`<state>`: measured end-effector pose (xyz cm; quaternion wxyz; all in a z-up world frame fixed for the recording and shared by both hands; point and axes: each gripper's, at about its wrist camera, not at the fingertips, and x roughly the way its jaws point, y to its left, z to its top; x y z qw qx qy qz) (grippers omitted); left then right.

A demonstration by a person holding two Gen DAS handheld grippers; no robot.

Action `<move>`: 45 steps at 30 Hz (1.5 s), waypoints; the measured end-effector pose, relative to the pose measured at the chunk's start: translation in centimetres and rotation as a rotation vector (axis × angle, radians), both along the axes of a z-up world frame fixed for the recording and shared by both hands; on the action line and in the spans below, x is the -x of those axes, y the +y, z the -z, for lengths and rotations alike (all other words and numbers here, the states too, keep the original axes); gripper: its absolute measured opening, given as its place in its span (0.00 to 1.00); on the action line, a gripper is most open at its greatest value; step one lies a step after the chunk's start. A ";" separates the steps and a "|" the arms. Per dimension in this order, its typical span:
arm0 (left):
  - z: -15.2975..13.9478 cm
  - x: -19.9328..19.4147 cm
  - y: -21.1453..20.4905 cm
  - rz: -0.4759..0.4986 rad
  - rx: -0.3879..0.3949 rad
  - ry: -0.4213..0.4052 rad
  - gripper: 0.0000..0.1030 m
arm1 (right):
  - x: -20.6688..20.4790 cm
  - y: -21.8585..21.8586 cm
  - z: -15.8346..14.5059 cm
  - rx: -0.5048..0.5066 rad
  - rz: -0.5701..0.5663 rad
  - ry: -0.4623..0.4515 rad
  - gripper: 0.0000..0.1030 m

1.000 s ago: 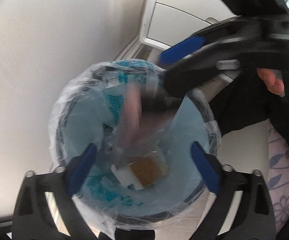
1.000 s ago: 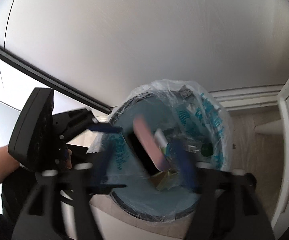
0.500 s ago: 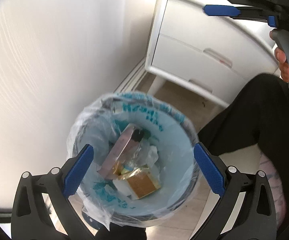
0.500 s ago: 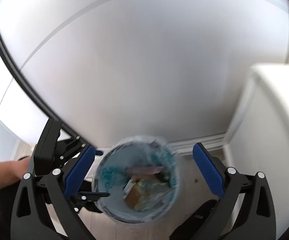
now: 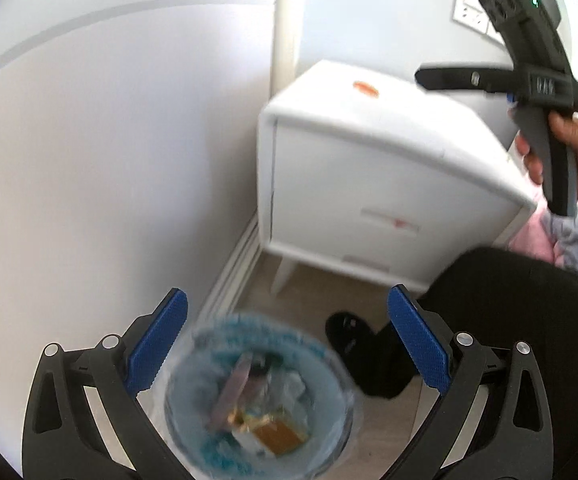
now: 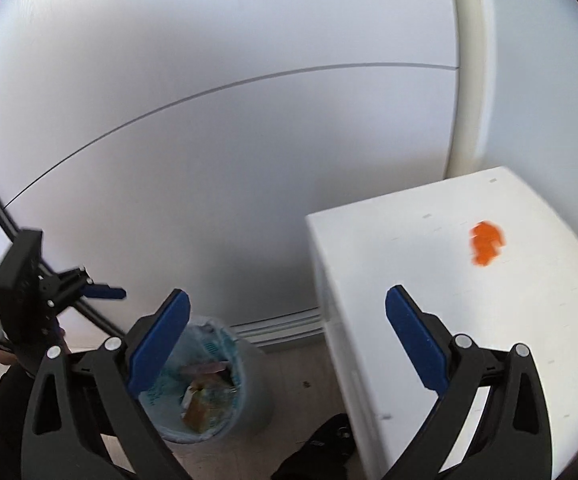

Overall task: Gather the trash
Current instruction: 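Move the right tool back to the orange peel on the cabinet, then close the right gripper on the orange peel and lift it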

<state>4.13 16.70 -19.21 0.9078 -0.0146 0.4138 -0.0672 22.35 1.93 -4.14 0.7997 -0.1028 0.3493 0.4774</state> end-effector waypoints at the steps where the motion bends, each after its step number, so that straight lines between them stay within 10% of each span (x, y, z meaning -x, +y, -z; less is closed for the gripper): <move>1: -0.8 -0.9 -0.5 0.010 -0.006 -0.009 0.94 | -0.3 -0.4 -0.1 0.001 0.005 -0.013 0.93; 14: -7.0 -12.6 -6.2 0.218 -0.062 -0.052 0.94 | -10.0 -4.0 -0.7 0.102 -0.015 -0.107 0.93; 35: -4.1 -26.5 -9.3 0.354 -0.081 0.035 0.94 | -18.9 -4.1 3.5 0.199 -0.217 -0.060 0.92; 38: -3.8 -27.0 -9.2 0.359 -0.066 0.042 0.94 | -19.3 -3.9 3.8 0.209 -0.214 -0.052 0.69; 45: -2.9 -27.1 -9.2 0.361 -0.049 0.048 0.94 | -19.1 -3.0 4.1 0.238 -0.242 -0.067 0.66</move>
